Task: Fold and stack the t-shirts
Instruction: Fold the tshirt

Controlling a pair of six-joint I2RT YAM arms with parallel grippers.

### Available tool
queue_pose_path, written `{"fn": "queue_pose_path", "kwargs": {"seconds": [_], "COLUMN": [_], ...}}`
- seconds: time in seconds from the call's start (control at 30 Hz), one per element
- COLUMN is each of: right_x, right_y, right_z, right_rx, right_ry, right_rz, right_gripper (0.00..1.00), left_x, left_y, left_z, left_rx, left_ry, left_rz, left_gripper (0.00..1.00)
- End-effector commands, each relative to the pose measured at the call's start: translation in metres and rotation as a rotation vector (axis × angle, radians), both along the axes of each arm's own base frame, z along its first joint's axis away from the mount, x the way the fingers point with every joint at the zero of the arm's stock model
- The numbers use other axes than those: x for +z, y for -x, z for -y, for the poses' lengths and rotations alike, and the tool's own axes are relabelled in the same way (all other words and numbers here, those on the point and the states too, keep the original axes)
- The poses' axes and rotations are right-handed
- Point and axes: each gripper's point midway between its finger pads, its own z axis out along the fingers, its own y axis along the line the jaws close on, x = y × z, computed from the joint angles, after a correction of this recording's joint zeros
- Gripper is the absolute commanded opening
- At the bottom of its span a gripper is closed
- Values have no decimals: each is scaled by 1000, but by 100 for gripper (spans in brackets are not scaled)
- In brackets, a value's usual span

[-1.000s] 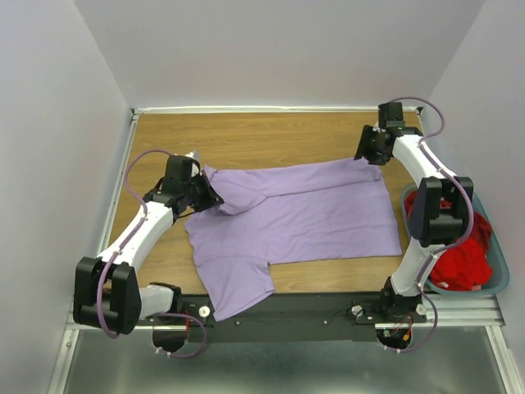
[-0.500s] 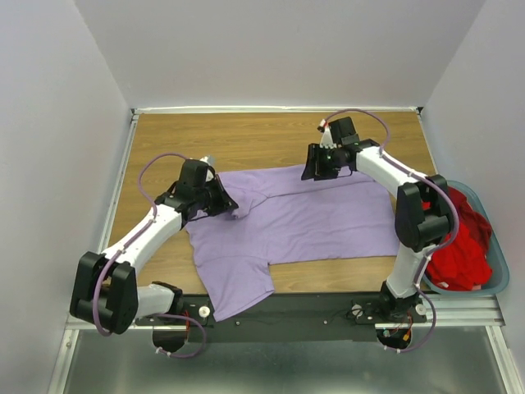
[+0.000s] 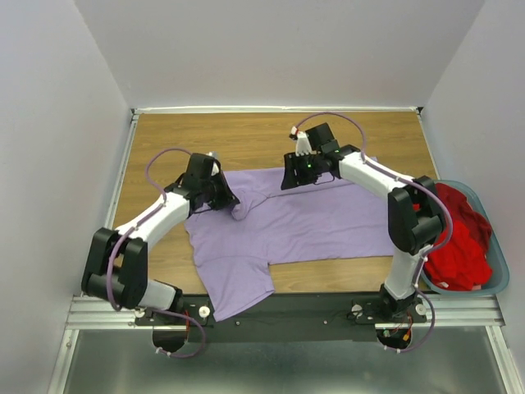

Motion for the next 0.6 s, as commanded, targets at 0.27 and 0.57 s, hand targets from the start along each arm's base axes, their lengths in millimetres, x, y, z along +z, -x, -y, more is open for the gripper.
{"fn": "queue_pose_path", "kwargs": {"seconds": [0.27,0.57], "right_x": [-4,-1], "right_y": [24,19], "right_z": [-75,-127], "right_rx": [279,350], "right_ry": [26,27], "right_rz": [163,273], "right_gripper": [57,45], "left_x": [9,-14], "left_y": [-131,-179], "left_z": [-28,-35], "left_rx": [-4,-1], "left_ry": [-133,-136], "left_rz": [148,148], "left_gripper": [0,0]}}
